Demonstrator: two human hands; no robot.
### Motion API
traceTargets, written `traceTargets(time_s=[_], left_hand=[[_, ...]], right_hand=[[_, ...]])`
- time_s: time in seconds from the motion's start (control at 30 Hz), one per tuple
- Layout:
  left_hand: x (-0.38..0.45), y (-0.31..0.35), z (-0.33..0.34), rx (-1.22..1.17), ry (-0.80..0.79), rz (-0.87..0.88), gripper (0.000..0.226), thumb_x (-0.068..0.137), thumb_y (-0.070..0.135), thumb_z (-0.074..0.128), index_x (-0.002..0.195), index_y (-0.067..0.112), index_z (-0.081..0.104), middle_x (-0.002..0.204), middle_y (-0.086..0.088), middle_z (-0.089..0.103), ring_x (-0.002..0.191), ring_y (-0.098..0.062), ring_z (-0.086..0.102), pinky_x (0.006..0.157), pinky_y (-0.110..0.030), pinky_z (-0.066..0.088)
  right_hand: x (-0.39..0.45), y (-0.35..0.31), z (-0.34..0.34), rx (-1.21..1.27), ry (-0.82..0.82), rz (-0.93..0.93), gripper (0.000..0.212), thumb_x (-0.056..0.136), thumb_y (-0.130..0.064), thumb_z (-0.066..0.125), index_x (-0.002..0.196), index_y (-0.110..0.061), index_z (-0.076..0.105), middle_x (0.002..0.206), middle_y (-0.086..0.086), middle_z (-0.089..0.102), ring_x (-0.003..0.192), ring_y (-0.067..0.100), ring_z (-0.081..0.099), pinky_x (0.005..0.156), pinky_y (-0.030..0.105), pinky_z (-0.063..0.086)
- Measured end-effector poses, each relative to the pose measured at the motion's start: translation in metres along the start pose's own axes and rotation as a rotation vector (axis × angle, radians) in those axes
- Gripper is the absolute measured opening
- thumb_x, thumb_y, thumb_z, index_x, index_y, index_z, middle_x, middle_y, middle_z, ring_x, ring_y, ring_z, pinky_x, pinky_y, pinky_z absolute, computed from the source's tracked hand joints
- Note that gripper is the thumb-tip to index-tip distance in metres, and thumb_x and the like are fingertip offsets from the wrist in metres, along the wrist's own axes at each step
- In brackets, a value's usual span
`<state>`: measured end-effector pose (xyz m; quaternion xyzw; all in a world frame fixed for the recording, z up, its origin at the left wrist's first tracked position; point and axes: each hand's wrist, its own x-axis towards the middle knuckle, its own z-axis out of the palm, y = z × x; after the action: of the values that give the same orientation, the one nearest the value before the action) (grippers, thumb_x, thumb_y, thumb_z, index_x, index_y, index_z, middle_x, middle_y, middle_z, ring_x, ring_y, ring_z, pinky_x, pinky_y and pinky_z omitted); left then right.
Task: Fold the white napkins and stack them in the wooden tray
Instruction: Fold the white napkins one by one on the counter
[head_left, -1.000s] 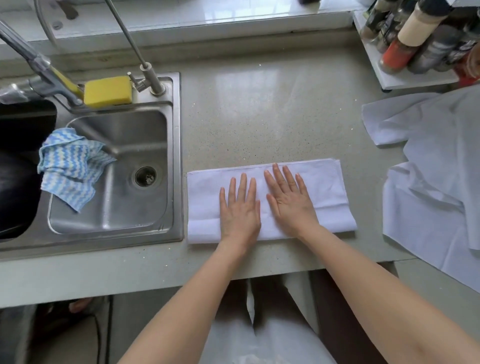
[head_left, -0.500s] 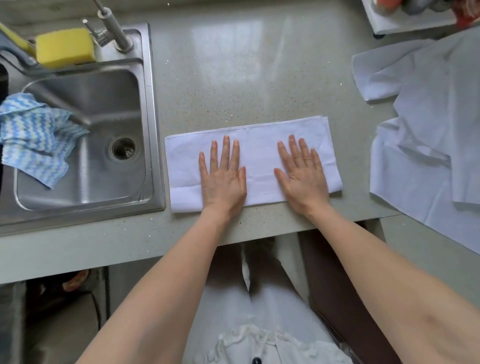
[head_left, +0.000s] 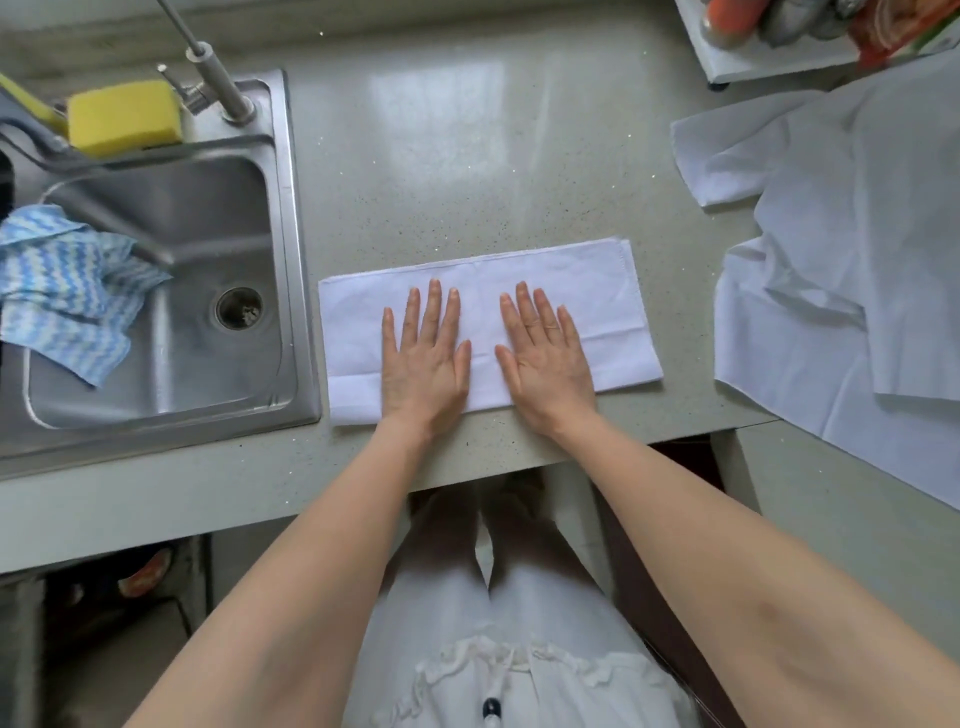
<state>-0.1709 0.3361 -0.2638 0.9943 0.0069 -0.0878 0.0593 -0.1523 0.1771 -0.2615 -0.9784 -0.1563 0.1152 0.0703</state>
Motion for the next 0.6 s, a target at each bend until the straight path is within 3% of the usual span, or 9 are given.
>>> traceTargets(time_s=[0.3,0.47,0.6], left_hand=[[-0.031,-0.071,-0.014,0.095,-0.075,-0.018,0.063,0.098,0.048,0.008,0.151,0.021,-0.012,0.16,-0.005,-0.014,0.147,-0.023,-0.014,0.118,-0.046,-0.01],[-0.003,-0.05,-0.042,0.118,-0.117,0.15,0.082,0.094,0.064,0.022,0.152,0.016,-0.011,0.159,-0.007,-0.019,0.146,-0.026,-0.02,0.118,-0.045,-0.013],[0.03,-0.014,-0.062,0.02,-0.34,0.257,0.109,0.08,0.073,0.048,0.153,0.016,-0.012,0.159,-0.004,-0.021,0.144,-0.026,-0.023,0.117,-0.048,-0.013]], right_hand=[[0.0,0.004,-0.002,-0.017,-0.005,-0.018,0.059,0.102,-0.04,0.02,0.153,-0.022,-0.004,0.16,-0.001,-0.009,0.147,0.015,-0.012,0.119,0.034,-0.01],[0.002,0.005,-0.016,0.105,-0.069,-0.024,0.06,0.102,-0.039,0.025,0.153,-0.021,-0.001,0.16,0.0,-0.01,0.147,0.014,-0.013,0.117,0.032,-0.012],[0.003,0.015,-0.036,0.257,0.188,0.2,0.063,0.098,-0.03,0.047,0.151,-0.01,0.02,0.159,0.01,0.012,0.147,0.024,0.008,0.12,0.035,0.005]])
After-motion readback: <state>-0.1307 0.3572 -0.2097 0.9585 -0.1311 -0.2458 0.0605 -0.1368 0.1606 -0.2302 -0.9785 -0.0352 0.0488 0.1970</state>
